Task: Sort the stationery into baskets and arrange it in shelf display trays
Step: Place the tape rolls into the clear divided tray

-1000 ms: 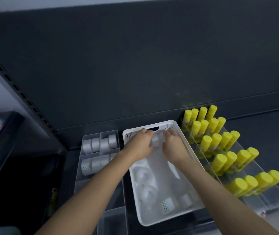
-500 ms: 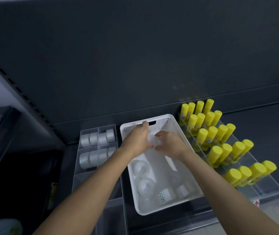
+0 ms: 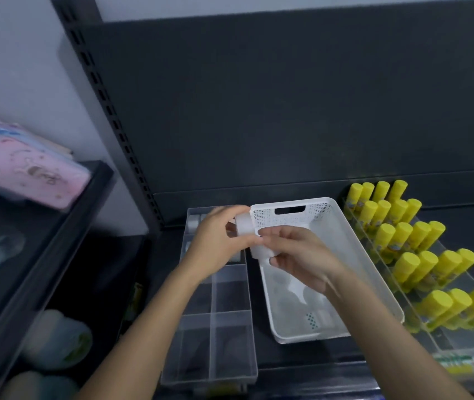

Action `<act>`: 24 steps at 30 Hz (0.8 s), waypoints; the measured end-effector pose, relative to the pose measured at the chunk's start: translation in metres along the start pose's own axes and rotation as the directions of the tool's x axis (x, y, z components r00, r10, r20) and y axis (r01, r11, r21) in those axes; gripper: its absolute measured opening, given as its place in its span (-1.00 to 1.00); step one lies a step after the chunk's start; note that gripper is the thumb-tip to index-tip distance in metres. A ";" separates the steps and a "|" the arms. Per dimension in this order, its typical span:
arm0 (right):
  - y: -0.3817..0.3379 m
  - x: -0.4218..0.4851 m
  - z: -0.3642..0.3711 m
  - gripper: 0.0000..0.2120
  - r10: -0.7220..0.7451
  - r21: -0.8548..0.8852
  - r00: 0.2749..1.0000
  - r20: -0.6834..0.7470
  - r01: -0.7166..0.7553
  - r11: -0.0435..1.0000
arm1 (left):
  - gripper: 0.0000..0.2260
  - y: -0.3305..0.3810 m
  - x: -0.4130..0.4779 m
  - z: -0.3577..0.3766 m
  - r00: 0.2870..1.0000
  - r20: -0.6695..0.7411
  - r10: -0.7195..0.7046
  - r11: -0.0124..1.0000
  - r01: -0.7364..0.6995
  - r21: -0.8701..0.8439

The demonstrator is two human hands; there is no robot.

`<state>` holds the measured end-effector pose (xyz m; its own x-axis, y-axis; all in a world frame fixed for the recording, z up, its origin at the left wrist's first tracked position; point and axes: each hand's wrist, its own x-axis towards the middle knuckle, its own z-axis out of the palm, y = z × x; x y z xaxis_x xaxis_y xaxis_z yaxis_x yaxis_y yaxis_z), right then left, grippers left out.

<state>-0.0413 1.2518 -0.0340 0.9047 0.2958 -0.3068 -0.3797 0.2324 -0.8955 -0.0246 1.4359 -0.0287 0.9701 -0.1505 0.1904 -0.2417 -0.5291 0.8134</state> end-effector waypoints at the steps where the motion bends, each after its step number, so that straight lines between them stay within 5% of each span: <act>1: 0.001 -0.002 0.009 -0.70 0.004 -0.022 0.999 0.037 -0.003 1.000 | -0.49 -0.005 -0.006 -0.009 1.000 0.000 -0.018 1.000 0.018 -0.025; 5: 0.008 -0.003 0.041 -0.54 -0.096 -0.444 0.995 0.030 0.099 0.891 | -0.45 -0.030 -0.033 -0.043 0.995 0.046 -0.089 0.996 0.089 -0.001; 9: 0.018 0.003 0.066 -0.50 -0.223 -0.823 0.963 0.152 0.248 0.511 | -0.41 -0.052 -0.061 -0.060 0.986 0.071 -0.153 0.987 0.148 0.067; 13: 0.034 0.005 0.087 -0.53 -0.269 -0.876 0.910 0.315 0.388 0.286 | -0.37 -0.066 -0.080 -0.056 0.987 0.086 -0.137 0.980 0.122 0.159; 24: 0.058 0.016 0.103 -0.59 -0.213 -0.929 0.908 0.360 0.369 0.007 | -0.41 -0.081 -0.085 -0.045 0.996 0.087 -0.006 0.915 -0.030 0.403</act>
<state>-0.0686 1.3659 -0.0576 0.8332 0.5523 0.0283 0.5115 -0.7502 -0.4189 -0.0861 1.5290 -0.0864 0.9659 -0.2198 0.1369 -0.2589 -0.8157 0.5172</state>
